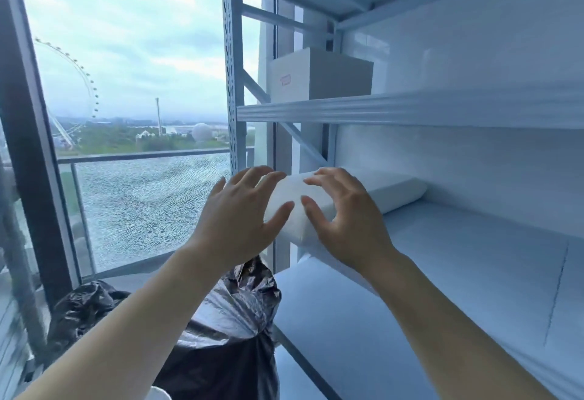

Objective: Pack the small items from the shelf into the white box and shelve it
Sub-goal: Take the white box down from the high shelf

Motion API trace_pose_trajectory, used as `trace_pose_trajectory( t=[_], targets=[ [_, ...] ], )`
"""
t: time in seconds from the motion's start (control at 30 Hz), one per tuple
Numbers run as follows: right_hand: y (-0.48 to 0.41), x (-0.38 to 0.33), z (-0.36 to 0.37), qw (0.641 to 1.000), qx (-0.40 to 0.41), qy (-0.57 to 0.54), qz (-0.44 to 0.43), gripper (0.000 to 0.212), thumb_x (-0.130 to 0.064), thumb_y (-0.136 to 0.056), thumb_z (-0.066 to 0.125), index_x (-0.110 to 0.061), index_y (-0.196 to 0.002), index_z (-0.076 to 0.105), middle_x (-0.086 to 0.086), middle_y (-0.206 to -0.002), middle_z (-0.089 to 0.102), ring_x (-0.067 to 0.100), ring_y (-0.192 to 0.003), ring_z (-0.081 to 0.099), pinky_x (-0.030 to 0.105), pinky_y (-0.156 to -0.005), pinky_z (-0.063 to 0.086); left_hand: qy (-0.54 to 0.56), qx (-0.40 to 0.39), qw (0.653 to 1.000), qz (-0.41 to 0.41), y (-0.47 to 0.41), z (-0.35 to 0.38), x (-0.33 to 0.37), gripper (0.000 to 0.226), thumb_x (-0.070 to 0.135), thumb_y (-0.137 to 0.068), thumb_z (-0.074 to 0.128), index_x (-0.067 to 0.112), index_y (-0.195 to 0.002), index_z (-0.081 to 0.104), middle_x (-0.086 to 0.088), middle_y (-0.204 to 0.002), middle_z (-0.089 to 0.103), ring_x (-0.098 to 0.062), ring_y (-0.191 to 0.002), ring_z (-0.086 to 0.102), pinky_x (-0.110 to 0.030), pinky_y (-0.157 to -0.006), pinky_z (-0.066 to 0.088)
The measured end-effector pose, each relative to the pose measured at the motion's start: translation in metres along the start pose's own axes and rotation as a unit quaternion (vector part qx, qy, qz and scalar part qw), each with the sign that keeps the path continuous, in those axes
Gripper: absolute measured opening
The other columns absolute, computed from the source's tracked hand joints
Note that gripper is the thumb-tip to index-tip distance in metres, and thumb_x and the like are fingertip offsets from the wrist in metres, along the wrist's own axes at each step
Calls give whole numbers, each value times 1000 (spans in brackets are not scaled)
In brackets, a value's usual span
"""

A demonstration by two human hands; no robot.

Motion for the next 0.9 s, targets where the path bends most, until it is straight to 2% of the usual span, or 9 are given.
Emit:
trace_pose_trajectory(
  t=[0.3,0.63,0.9],
  targets=[
    [-78,22,28,999,24,34,-35,27,-32,-88,55,-20,-111,60,0,-121,58,17,-114,50,41,-95,45,-7,44,999,21,-69,17,-45,50,50,-87,41,24,-130,45,2,-132,51,-22,-121,47,-43,-98,39],
    [-159,74,43,994,54,47,-77,28,-34,-88,54,-20,-112,60,-2,-121,58,14,-113,50,38,-93,47,5,106,994,35,-163,56,-63,48,49,-89,43,24,-129,46,3,-130,53,-20,-118,50,-39,-96,39],
    [-213,108,59,989,63,64,-119,28,-31,-88,54,-18,-112,60,2,-120,58,18,-111,51,36,-92,46,27,136,989,44,-223,83,-82,52,50,-85,37,24,-129,47,4,-131,52,-19,-119,49,-40,-97,40]
  ],
)
Point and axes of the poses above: each hand's wrist, its own y-axis away from the middle knuckle, its own z-axis out of the palm, x = y × z, the point moved 1 cm from there along -y, towards the middle knuckle
